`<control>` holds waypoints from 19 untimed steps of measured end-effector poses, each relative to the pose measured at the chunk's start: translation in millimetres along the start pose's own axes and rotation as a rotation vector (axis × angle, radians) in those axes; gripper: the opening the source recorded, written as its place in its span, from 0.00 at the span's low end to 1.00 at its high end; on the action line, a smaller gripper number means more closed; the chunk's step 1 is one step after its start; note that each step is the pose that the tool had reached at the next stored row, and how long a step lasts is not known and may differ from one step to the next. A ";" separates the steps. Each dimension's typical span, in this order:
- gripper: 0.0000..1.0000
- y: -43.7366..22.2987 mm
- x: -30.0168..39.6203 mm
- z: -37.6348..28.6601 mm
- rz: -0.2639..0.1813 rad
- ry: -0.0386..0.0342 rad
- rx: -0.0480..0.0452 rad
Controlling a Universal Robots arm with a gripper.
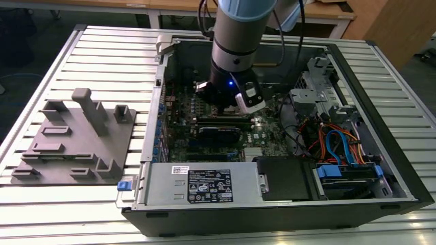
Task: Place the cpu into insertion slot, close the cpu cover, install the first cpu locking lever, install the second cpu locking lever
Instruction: 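Install the second cpu locking lever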
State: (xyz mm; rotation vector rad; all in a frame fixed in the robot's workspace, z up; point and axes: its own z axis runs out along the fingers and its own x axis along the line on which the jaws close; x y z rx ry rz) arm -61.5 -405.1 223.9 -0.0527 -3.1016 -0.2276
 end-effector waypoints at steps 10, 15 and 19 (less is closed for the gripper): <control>0.10 -1.4 9.6 7.1 0.000 0.0002 -0.0047; 0.10 -1.4 9.6 7.7 0.000 0.0001 -0.0049; 0.10 -1.5 9.8 7.7 0.000 0.0002 -0.0050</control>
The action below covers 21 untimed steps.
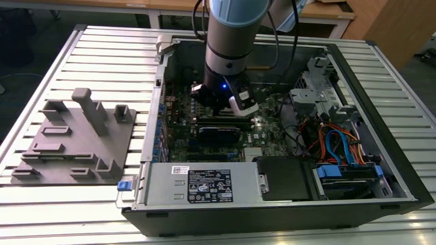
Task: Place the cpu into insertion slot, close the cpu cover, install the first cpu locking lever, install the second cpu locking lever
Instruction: 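Install the second cpu locking lever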
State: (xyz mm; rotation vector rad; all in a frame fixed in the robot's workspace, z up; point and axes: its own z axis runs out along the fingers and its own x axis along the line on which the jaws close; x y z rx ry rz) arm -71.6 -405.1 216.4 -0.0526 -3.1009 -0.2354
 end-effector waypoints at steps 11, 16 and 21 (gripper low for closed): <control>0.10 -9.1 2.3 1.4 0.001 0.0011 -0.0407; 0.10 -12.6 2.6 3.6 0.006 0.0007 -0.0579; 0.10 -16.6 3.6 5.1 0.008 0.0010 -0.0754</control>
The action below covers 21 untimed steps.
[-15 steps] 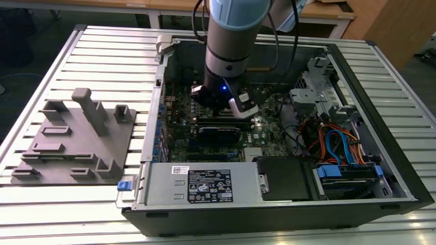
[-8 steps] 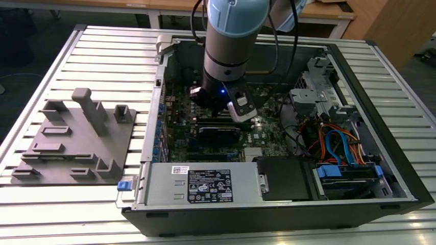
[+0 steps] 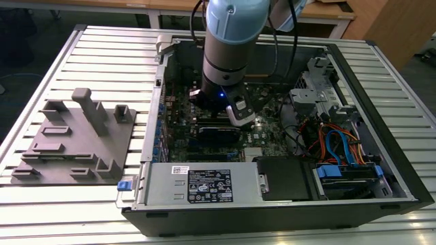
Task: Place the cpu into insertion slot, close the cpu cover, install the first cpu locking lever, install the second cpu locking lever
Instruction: 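Install the second cpu locking lever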
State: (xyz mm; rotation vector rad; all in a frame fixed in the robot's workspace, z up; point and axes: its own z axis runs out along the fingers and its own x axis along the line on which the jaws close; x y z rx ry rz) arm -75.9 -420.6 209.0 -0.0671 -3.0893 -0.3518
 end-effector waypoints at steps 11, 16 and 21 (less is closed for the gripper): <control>0.10 -8.4 0.7 2.3 0.011 -0.0006 -0.0498; 0.10 -9.7 2.3 5.6 0.011 0.0000 -0.0637; 0.10 -10.9 4.0 10.2 0.012 0.0005 -0.0744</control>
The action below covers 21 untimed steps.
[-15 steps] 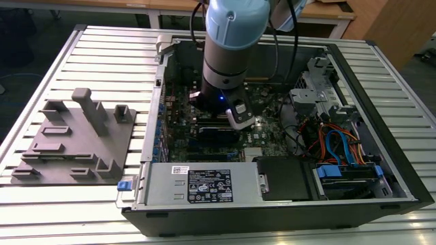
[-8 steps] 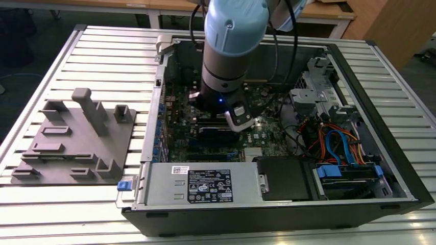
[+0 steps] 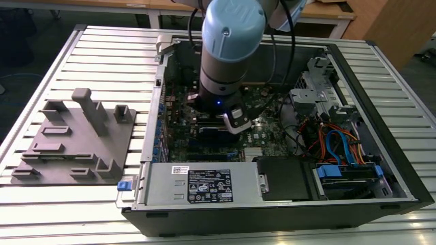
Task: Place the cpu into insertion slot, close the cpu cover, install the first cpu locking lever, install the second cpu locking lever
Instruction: 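Install the second cpu locking lever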
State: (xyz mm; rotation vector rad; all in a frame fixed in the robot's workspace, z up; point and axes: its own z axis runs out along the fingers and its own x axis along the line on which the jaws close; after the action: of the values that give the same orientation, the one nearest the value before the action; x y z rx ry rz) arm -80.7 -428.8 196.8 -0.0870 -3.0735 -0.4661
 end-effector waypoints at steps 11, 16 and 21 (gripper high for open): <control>0.10 -0.1 3.4 6.7 0.000 0.0015 -0.0248; 0.10 1.9 3.4 10.5 0.000 0.0016 -0.0309; 0.10 2.7 3.7 11.9 0.000 0.0020 -0.0344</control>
State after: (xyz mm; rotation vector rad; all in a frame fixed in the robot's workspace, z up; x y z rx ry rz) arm -84.5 -422.5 186.4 -0.0871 -3.0640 -0.5189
